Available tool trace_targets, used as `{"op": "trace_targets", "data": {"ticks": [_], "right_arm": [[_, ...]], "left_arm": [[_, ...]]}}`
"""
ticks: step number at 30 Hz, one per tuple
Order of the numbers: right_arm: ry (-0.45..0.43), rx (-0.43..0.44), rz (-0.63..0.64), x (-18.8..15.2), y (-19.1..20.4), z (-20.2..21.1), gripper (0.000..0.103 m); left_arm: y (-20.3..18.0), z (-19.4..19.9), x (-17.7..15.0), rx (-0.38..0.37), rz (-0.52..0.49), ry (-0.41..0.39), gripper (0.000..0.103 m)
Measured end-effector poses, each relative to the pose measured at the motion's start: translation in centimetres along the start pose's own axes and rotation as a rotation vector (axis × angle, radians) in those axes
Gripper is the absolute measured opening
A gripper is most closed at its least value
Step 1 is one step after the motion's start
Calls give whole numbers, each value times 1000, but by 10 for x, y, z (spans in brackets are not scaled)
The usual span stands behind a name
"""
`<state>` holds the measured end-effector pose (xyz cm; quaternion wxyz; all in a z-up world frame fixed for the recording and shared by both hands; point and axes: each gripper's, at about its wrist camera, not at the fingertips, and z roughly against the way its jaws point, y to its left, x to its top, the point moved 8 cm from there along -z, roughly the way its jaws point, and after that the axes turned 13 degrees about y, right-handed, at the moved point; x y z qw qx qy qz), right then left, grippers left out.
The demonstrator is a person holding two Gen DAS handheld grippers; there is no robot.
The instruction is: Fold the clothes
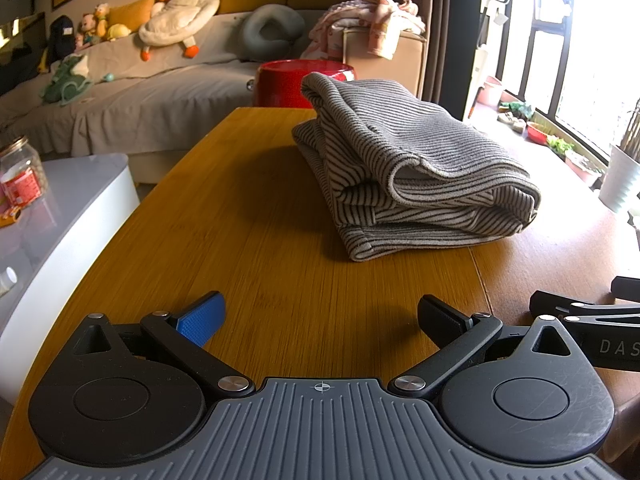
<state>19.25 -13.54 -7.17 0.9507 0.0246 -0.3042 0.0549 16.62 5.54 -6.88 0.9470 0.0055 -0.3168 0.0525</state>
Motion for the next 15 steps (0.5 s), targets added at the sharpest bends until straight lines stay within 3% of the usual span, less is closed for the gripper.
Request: {"op": "trace_targets", "data": {"ticks": [15], "right_arm": [[0, 0, 0, 1, 0, -1, 103]], "left_arm": [[-1, 0, 0, 5, -7, 4, 103]]}}
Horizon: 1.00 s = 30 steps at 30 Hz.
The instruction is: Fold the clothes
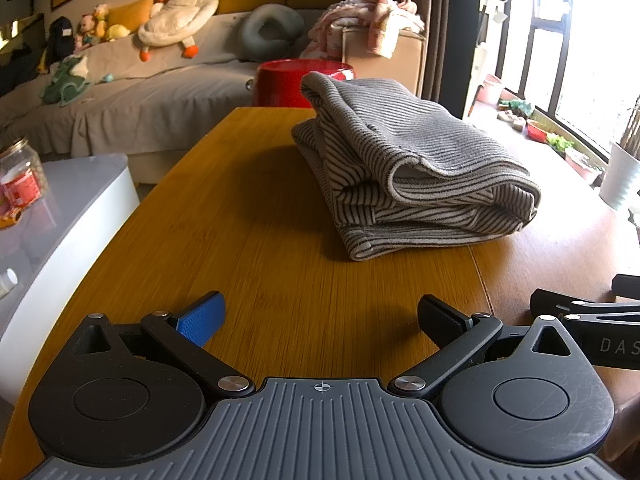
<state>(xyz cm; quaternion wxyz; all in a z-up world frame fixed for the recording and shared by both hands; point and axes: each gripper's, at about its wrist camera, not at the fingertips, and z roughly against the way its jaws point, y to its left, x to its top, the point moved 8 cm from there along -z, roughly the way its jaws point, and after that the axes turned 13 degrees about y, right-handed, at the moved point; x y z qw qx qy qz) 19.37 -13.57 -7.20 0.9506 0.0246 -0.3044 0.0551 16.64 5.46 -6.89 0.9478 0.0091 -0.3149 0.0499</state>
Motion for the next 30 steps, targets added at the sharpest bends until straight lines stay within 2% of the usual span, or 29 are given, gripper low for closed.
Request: {"op": "trace_targets", "data": {"ticks": [30], "right_arm": [[0, -4, -5, -1, 0, 2, 103]], "left_arm": [[1, -1, 1, 16, -12, 8, 103]]}}
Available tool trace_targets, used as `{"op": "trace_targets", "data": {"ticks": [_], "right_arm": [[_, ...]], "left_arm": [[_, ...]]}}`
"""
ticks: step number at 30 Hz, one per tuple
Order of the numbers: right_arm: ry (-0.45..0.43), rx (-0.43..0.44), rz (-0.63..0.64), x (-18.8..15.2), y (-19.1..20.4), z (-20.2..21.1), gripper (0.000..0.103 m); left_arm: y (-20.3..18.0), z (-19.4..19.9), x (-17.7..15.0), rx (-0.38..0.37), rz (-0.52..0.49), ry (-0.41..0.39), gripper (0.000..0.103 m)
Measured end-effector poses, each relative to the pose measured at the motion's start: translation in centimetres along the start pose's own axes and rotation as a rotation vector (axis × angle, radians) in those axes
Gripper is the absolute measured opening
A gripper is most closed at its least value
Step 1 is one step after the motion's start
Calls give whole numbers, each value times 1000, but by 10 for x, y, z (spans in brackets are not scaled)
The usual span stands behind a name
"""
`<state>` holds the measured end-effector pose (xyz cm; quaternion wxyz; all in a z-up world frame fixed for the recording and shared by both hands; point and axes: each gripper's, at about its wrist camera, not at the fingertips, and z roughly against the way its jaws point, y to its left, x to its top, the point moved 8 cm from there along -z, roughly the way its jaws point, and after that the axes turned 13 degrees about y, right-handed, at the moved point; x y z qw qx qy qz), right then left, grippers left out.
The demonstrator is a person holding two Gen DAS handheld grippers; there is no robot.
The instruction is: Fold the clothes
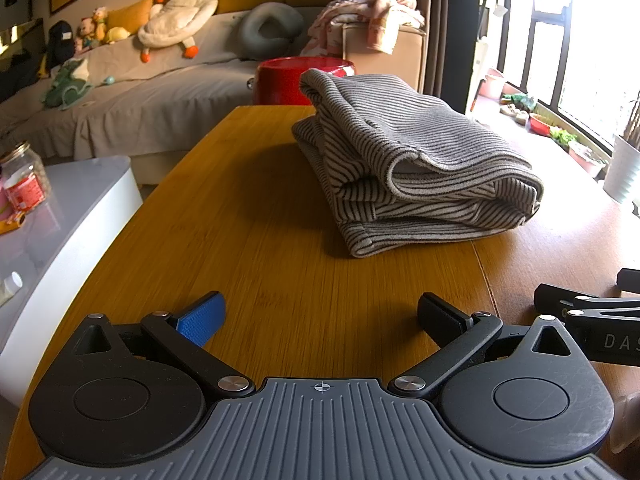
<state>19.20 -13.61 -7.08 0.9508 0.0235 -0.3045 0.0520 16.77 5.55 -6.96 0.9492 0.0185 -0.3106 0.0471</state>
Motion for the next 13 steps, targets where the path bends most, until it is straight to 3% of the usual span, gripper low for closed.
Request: {"op": "trace_targets", "data": {"ticks": [13], "right_arm": [[-2, -8, -9, -1, -2, 1, 103]], "left_arm": [[0, 0, -1, 1, 0, 0, 103]]}}
